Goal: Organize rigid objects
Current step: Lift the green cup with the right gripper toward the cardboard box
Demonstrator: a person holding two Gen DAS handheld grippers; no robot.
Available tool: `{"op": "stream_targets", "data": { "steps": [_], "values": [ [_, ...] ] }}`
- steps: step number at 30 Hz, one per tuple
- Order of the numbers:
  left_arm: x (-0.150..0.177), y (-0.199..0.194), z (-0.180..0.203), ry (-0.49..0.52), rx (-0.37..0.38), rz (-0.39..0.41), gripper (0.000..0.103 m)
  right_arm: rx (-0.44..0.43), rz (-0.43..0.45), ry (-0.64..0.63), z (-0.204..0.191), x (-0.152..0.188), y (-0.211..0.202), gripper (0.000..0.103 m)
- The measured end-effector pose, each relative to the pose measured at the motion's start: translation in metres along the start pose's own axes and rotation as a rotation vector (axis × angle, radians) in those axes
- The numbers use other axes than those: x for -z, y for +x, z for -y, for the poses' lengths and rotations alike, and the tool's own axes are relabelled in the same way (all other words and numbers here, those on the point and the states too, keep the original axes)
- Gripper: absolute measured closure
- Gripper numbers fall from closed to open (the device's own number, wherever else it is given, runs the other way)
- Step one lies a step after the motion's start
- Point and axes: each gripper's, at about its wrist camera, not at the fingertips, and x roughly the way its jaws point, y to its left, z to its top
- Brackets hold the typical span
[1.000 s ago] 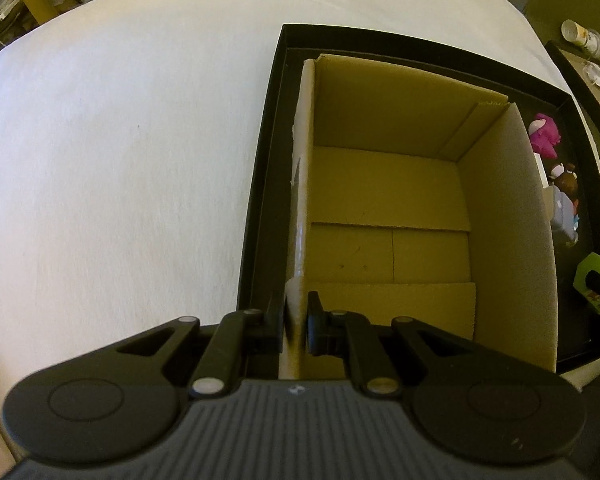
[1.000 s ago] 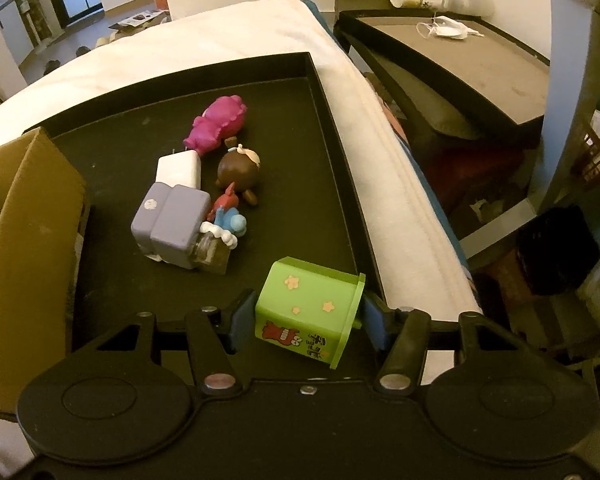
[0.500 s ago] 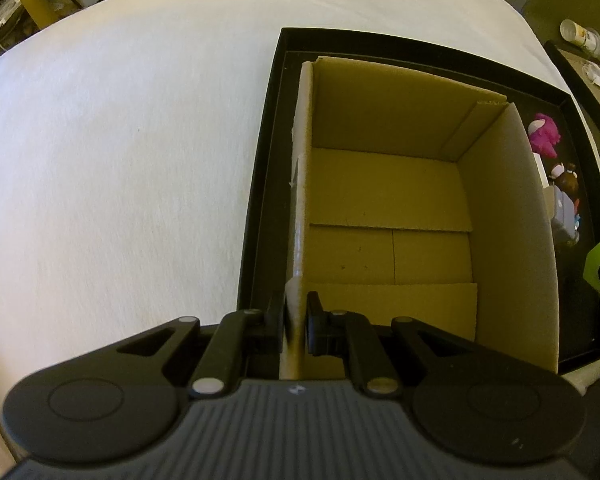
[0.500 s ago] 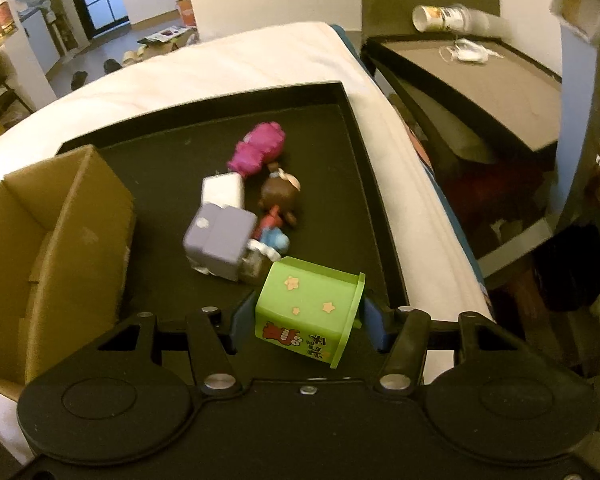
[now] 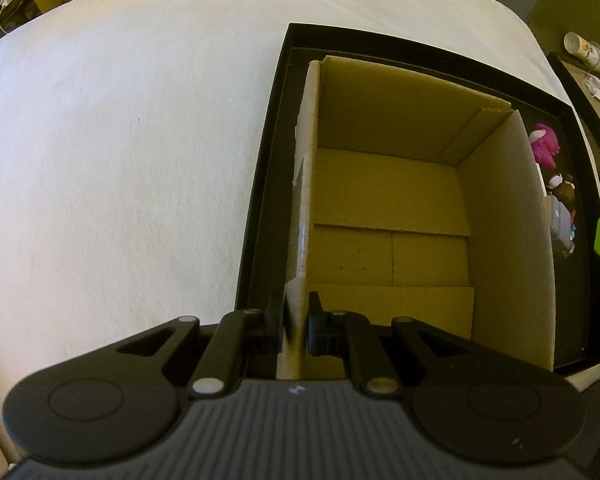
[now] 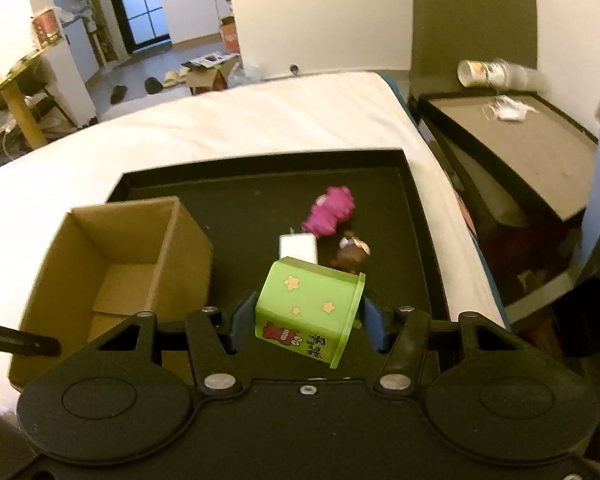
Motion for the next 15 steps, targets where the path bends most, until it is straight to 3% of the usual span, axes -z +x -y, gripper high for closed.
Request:
{"op": "stream_targets", "data": {
  "steps": [15],
  "values": [
    [-0.004, 0.009, 0.006, 0.034, -0.004, -0.03, 0.093, -0.104, 0.046, -0.076, -0.051, -0.026, -0.014, 0.048]
  ]
}}
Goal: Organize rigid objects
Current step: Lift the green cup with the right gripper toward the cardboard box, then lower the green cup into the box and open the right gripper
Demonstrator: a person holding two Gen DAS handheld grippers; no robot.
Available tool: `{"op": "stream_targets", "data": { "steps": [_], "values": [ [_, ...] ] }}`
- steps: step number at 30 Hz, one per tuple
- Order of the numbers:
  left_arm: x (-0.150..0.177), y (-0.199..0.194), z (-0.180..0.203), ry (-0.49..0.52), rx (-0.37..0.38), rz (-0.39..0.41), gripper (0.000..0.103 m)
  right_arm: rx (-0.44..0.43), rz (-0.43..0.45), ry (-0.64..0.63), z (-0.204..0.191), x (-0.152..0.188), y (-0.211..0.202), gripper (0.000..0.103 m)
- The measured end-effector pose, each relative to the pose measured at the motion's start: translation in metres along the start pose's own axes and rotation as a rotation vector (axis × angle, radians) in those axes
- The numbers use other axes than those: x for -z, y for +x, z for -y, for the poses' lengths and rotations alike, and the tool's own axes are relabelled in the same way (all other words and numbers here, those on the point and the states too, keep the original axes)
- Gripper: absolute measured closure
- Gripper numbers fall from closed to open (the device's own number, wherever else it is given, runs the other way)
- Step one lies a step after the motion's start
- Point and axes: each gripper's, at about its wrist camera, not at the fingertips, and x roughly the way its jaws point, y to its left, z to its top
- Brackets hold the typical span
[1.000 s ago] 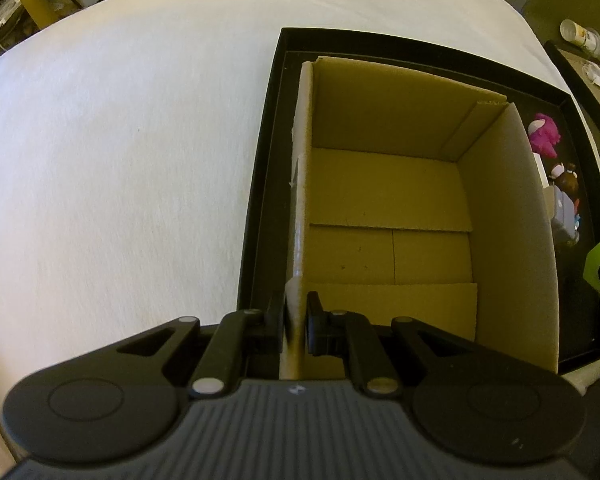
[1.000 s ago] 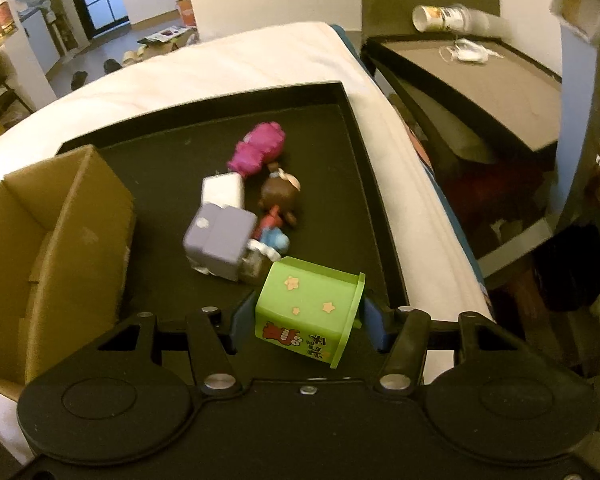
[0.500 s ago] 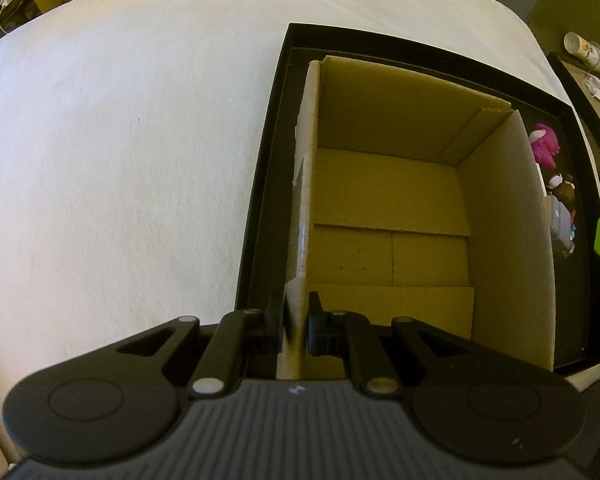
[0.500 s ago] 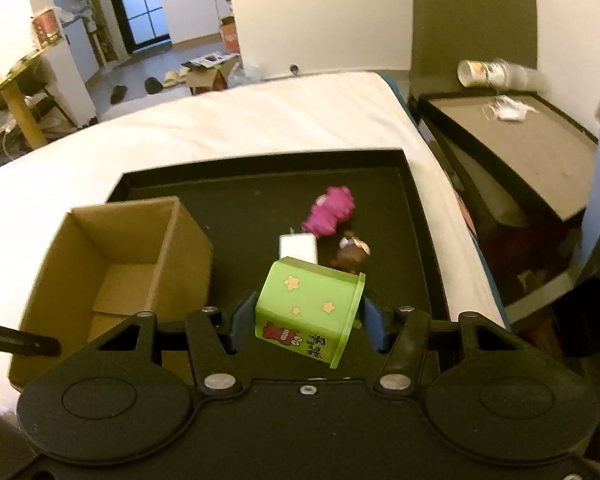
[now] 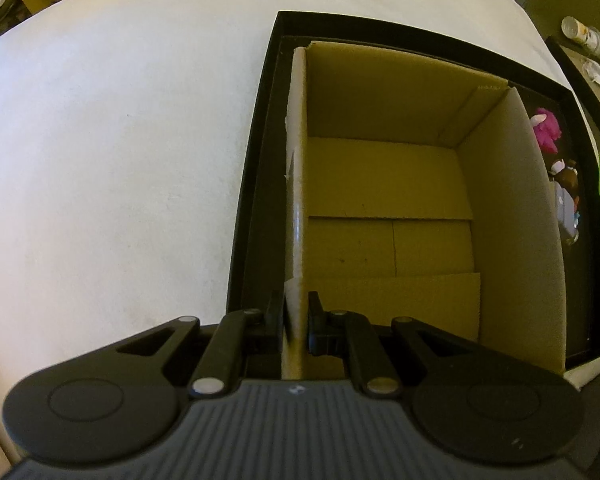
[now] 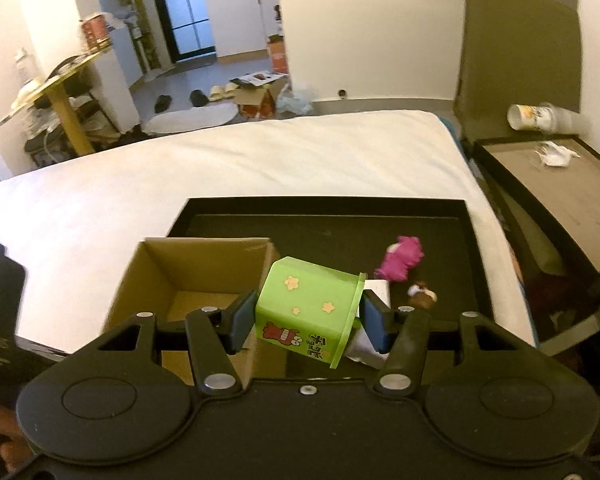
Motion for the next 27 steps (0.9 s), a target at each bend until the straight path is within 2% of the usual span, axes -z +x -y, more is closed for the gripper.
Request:
{"op": "stream_targets", "data": {
  "steps": [14, 27],
  "values": [
    [-0.001, 0.002, -0.002, -0.006, 0.012, -0.005, 0.093, -0.082, -0.029, -0.067, -0.037, -0.003, 0.012, 0.048],
    [0.0, 0.001, -0.005, -0.017, 0.024, -0.006, 0.093, -0.147, -0.103, -0.041, -0.055, 0.0, 0.036, 0.048]
  ]
}}
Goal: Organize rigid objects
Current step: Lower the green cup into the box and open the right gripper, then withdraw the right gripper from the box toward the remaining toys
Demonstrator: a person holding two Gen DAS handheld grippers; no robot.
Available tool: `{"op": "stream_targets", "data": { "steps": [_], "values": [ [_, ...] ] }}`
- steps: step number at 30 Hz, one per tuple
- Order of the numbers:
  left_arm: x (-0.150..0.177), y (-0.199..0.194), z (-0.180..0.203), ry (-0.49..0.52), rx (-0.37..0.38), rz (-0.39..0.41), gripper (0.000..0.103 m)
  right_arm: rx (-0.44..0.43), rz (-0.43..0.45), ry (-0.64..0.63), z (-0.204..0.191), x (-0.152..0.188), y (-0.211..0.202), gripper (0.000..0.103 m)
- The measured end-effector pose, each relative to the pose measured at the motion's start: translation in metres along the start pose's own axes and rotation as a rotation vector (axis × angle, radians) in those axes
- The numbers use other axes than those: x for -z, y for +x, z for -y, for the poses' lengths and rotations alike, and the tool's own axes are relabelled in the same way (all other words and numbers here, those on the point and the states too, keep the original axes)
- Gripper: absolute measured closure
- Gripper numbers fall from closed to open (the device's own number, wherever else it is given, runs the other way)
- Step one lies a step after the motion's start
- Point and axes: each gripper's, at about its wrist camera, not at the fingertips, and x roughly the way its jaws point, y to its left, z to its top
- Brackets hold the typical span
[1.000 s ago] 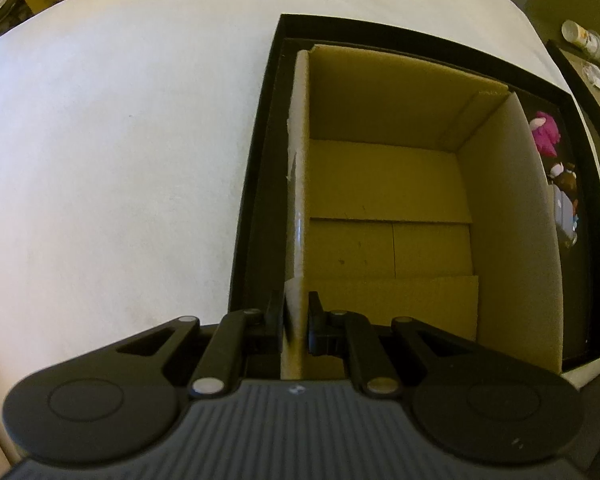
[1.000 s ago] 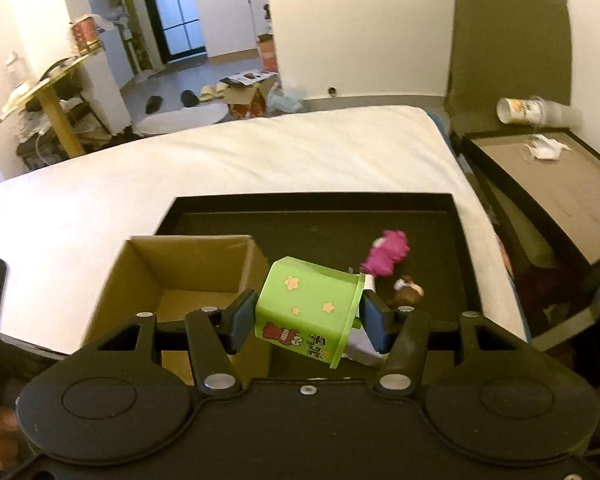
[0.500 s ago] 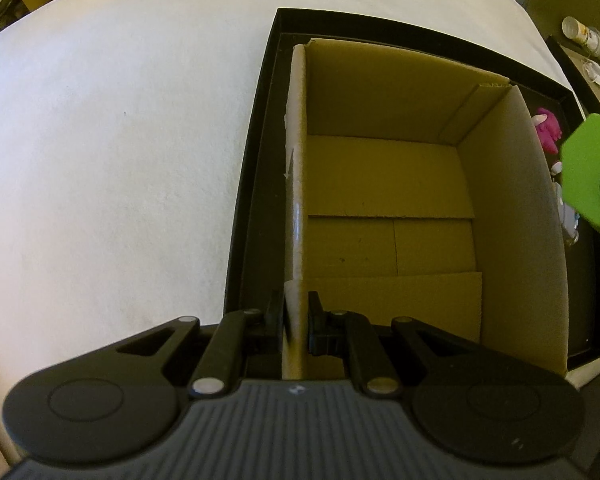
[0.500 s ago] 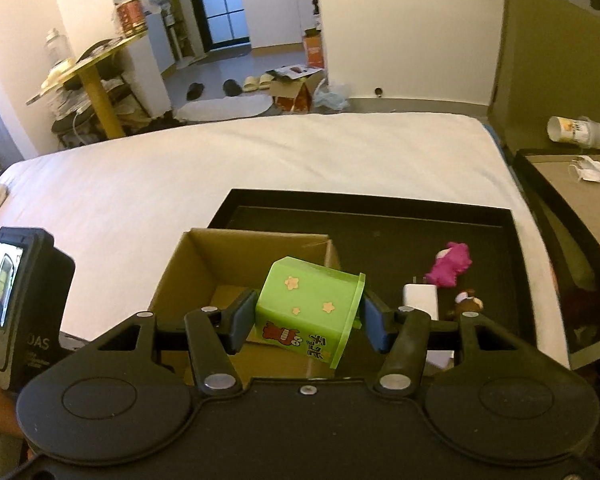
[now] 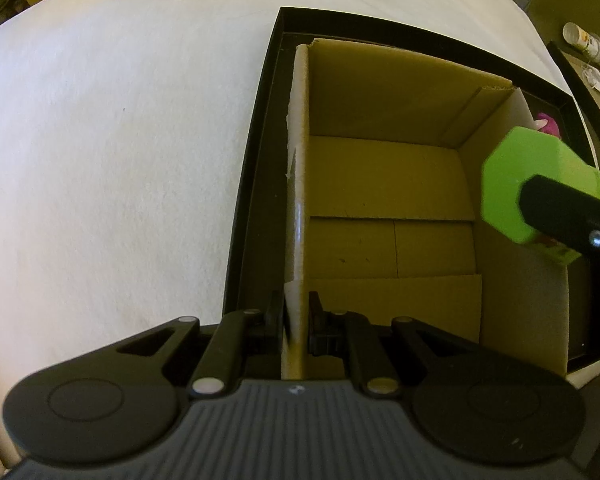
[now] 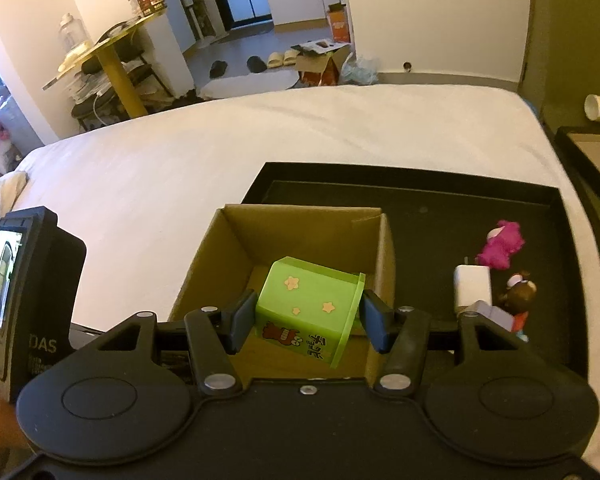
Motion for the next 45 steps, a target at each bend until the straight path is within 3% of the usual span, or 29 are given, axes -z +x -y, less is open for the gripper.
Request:
{"op": "stream_targets", "data": {
  "steps": [9, 19, 23, 45],
  "values": [
    [0.002, 0.0, -0.003, -0.009, 0.014, 0.006, 0.093, -0.049, -0.052, 0.068, -0.003, -0.008, 0.025, 0.047],
    [0.003, -0.001, -0.004, -0.01, 0.023, 0.014, 0.093, -0.072, -0.048, 0.076, -0.012, -0.015, 0.035, 0.046],
    [0.005, -0.002, -0.003, -0.001, 0.018, 0.017, 0.093, -0.095, -0.034, 0.076, -0.011, -0.015, 0.031, 0.044],
    [0.003, -0.001, 0.006, 0.021, -0.023, 0.016, 0.093, -0.022, 0.049, 0.142, 0.045, 0.0, -0.015, 0.04]
  ]
}}
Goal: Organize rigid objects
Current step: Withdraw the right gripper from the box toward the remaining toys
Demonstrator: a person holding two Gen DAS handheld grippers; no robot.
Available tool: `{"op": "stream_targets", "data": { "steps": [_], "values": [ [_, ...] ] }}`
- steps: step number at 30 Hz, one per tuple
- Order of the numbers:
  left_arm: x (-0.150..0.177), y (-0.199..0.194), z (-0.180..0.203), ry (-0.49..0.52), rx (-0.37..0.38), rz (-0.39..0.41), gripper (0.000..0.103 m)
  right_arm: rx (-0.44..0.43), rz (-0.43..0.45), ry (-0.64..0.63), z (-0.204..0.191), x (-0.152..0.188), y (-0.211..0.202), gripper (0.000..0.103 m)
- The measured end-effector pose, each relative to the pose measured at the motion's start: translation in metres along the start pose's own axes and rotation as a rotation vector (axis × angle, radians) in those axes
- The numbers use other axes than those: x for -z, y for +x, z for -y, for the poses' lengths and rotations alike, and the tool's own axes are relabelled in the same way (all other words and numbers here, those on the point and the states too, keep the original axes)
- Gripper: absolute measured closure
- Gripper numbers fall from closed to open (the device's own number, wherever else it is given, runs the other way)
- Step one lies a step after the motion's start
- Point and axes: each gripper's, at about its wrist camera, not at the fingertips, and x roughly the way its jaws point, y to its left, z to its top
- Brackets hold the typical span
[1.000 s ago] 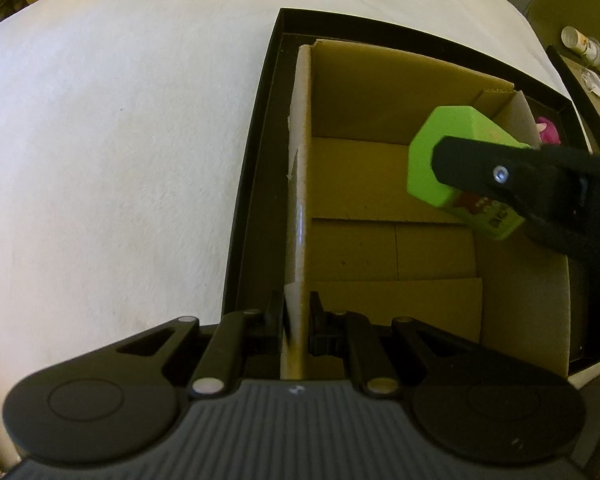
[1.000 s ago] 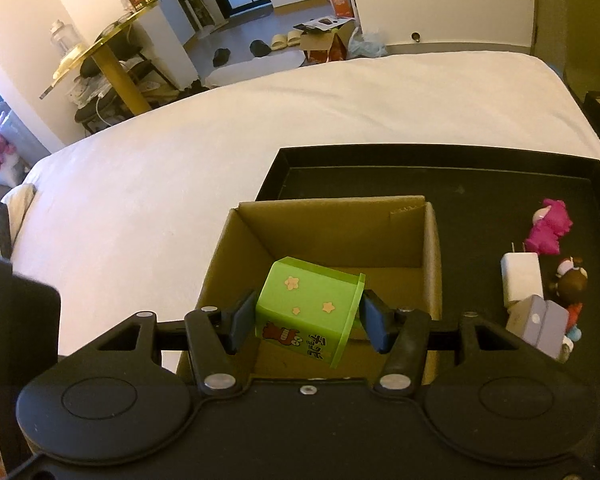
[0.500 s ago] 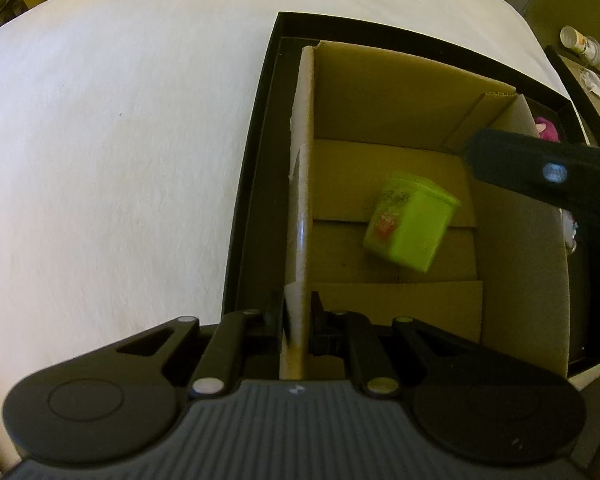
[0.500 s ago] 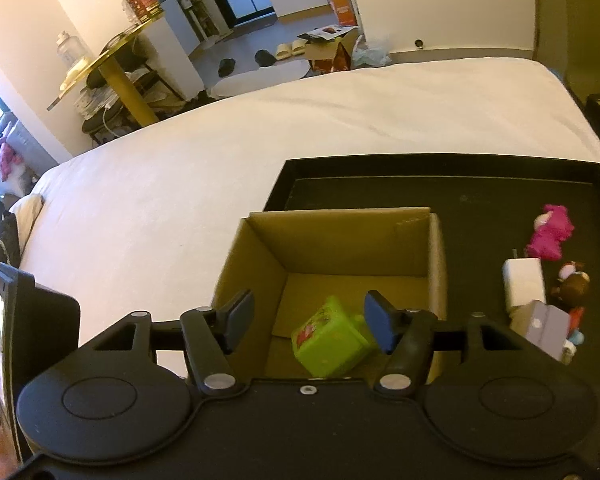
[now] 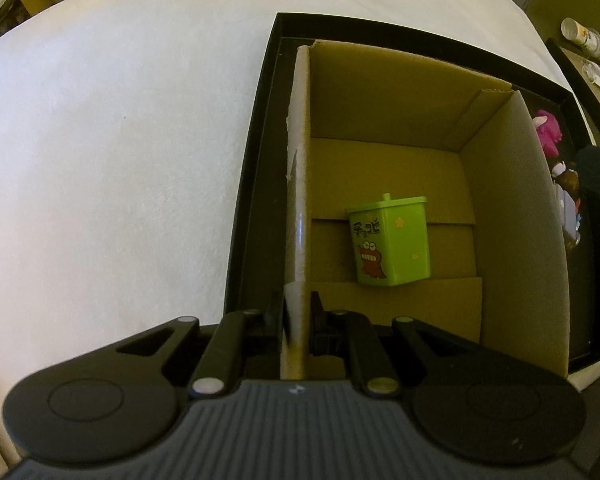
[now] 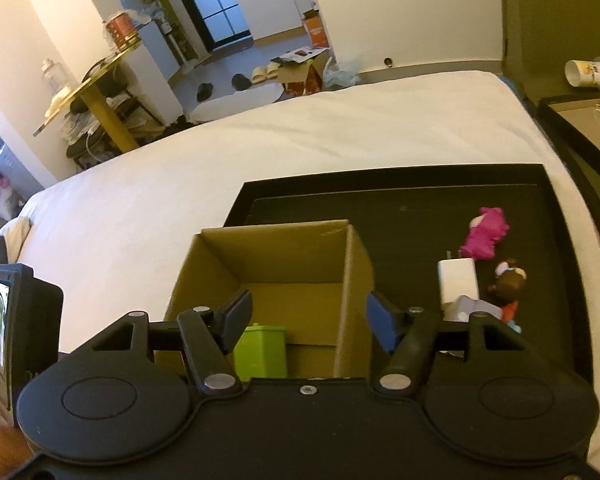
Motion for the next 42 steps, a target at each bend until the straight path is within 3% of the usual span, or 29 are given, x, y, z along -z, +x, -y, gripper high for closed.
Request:
{"op": "stream_targets", "data": {
  "steps": [10, 24, 42],
  "values": [
    [-0.001, 0.0, 0.001, 0.001, -0.003, -0.001, 0.093, 0.02, 0.064, 0.068, 0.034, -0.001, -0.016, 0.04],
    [0.001, -0.001, 0.003, -0.006, -0.027, 0.006, 0.093, 0.09, 0.052, 0.167, 0.087, 0.015, -0.022, 0.041],
    [0.005, -0.005, 0.011, -0.016, -0.062, 0.023, 0.093, 0.123, 0.007, 0.309, 0.142, 0.041, -0.006, 0.061]
  ]
}}
